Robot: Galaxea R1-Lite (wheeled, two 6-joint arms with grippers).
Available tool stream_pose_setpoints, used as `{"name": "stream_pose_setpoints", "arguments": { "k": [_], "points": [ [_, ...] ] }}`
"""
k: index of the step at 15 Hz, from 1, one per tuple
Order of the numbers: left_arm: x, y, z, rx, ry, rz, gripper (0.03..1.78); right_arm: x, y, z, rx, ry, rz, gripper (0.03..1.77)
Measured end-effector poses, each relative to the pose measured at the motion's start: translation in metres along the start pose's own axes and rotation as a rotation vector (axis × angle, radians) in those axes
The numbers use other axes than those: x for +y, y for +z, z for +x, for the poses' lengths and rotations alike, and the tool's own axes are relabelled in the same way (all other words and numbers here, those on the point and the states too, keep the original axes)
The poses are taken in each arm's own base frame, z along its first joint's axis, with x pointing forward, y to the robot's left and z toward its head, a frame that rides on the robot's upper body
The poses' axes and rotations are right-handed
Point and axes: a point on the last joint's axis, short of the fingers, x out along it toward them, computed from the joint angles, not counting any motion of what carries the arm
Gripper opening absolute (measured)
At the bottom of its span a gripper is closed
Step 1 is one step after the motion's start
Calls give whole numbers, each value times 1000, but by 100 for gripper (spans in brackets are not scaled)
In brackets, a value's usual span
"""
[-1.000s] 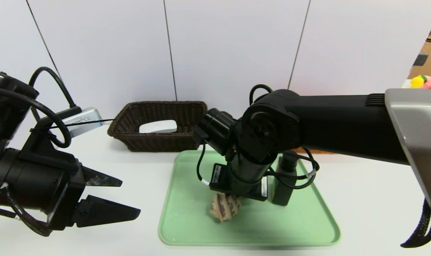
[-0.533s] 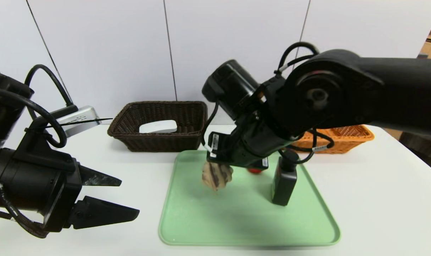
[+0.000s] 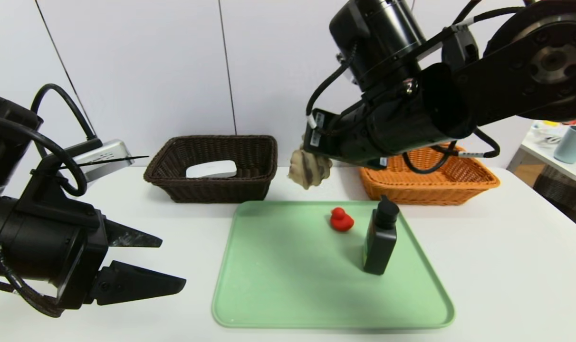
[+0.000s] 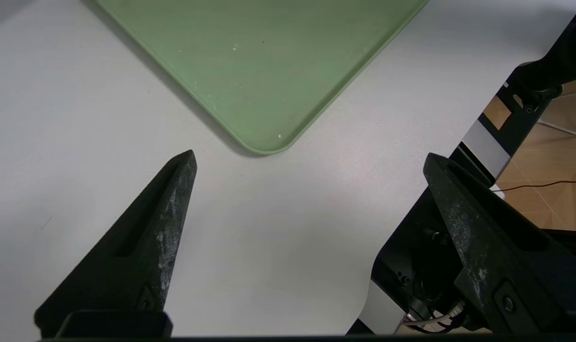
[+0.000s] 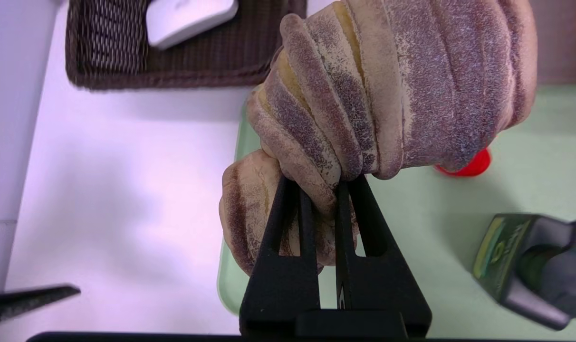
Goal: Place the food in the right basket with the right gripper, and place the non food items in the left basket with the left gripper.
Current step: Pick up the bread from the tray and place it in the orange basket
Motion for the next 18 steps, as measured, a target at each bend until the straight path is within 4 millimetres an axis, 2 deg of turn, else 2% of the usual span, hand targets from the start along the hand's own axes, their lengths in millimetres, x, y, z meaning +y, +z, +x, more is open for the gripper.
{"name": "stream_pose_setpoints", "arguments": {
  "k": [2,5,9,12,15,18],
  "points": [
    [0,-1,0,3,0,-2,169,-21,20,3,-53,-41,50,16],
    [0,-1,0,4,-1,-2,169,-64,48,11,-111,-141,136,16],
    [1,0,1,0,-6,-2,169,-118,72,24,-149,-268,234,16],
    [2,1,3,-18,-4,8,169,-164,83,45,-149,-387,299,16],
    [2,0,4,-12,-5,5,169,-206,84,68,-118,-489,349,16],
    [3,0,6,-6,-7,4,169,-231,80,87,-85,-549,393,16]
  ]
}}
